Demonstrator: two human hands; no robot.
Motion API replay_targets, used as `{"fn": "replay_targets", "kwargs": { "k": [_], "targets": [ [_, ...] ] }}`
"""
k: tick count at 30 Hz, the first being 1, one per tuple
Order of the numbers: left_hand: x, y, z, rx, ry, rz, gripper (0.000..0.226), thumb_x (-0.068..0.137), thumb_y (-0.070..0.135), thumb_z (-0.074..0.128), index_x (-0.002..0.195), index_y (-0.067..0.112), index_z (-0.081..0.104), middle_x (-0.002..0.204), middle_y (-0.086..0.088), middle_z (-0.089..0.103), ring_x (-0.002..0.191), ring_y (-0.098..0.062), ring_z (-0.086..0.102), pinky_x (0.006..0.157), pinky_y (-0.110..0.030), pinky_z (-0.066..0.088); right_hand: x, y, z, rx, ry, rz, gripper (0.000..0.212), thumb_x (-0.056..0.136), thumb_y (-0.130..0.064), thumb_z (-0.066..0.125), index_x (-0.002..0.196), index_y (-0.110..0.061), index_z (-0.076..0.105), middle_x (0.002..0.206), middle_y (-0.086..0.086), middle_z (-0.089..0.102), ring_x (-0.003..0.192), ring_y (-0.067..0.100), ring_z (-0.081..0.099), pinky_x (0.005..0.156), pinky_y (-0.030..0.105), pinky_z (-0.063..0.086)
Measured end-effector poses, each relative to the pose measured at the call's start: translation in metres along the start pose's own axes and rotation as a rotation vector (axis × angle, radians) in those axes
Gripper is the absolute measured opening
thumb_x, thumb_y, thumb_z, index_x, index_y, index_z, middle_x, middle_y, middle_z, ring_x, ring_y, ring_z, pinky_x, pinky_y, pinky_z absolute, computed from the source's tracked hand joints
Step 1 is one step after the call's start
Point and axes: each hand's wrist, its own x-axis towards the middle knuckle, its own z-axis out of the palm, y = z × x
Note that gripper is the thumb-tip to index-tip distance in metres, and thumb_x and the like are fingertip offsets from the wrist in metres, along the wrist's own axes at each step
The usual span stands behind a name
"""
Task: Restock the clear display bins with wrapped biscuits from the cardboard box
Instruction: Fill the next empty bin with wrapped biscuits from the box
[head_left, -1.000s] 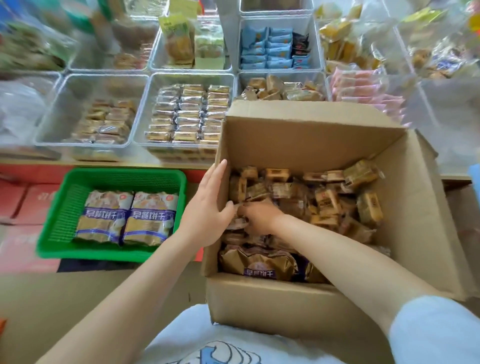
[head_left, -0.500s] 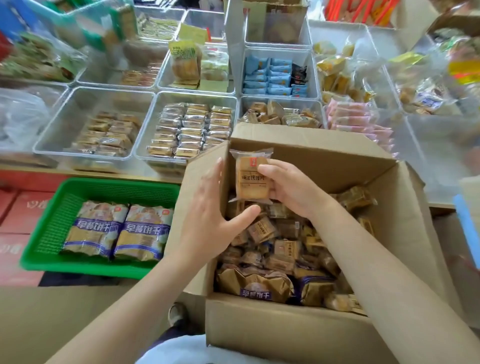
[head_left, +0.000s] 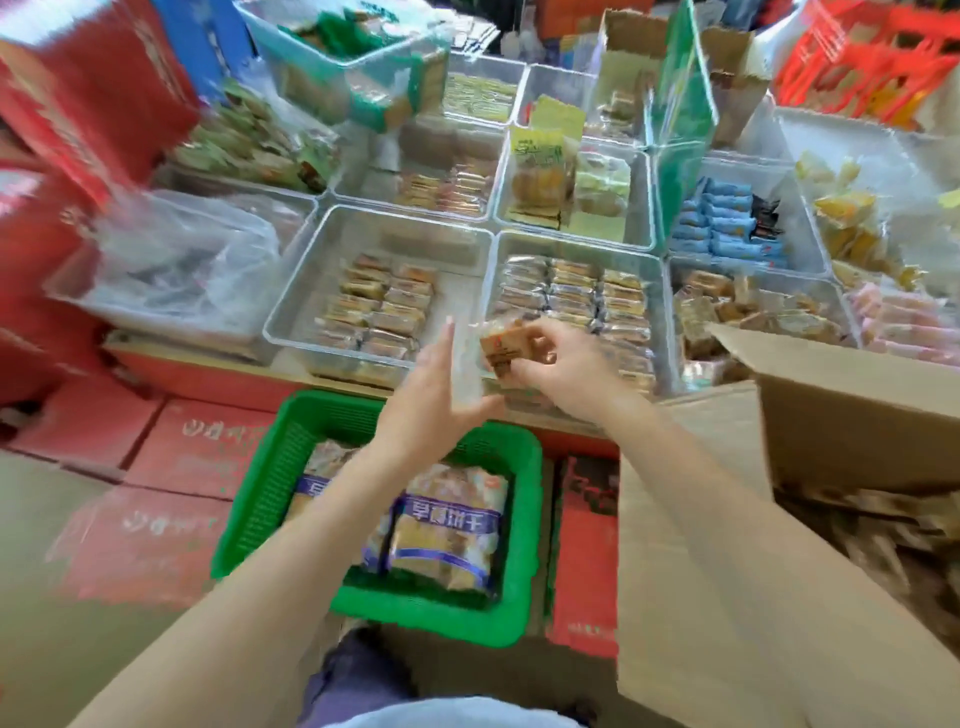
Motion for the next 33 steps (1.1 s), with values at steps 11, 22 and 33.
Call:
{"fn": "replay_targets", "kwargs": {
  "k": [11, 22, 33],
  "targets": [
    [0.081, -0.237, -0.068, 0.500, -0.022, 0.134, 0.047, 0.102, 0.044, 0.026, 0.118, 0.021, 0.064, 0.108, -0.003, 0.065, 0.108, -0.031, 0.057, 0.113, -0.047, 0.019, 0.148, -0.058, 0.140, -0.597, -0.008, 0.070, 0.029, 0.091, -0.017, 0.058, 0.119, -0.018, 0.063, 0.113, 0.004, 0.063, 0.110, 0.026, 0.056, 0.097, 0.042, 0.044],
    [0.099, -0.236, -0.064, 0.451, 0.015, 0.085, 0.051, 0.105, 0.044, 0.018, 0.089, 0.020, 0.060, 0.087, 0.002, 0.057, 0.089, -0.027, 0.052, 0.090, -0.043, 0.025, 0.208, -0.040, 0.175, -0.783, -0.663, 0.358, 0.031, 0.098, -0.012, 0.056, 0.128, -0.009, 0.067, 0.122, 0.009, 0.068, 0.108, 0.028, 0.063, 0.092, 0.034, 0.052],
    [0.099, -0.236, -0.062, 0.509, -0.029, 0.084, 0.048, 0.103, 0.057, 0.026, 0.095, 0.020, 0.055, 0.098, 0.000, 0.053, 0.099, -0.026, 0.048, 0.097, -0.043, 0.025, 0.208, -0.022, 0.188, -0.492, -0.442, 0.458, 0.027, 0.095, -0.030, 0.068, 0.116, -0.013, 0.071, 0.113, 0.006, 0.068, 0.099, 0.023, 0.061, 0.082, 0.030, 0.046]
  ]
}}
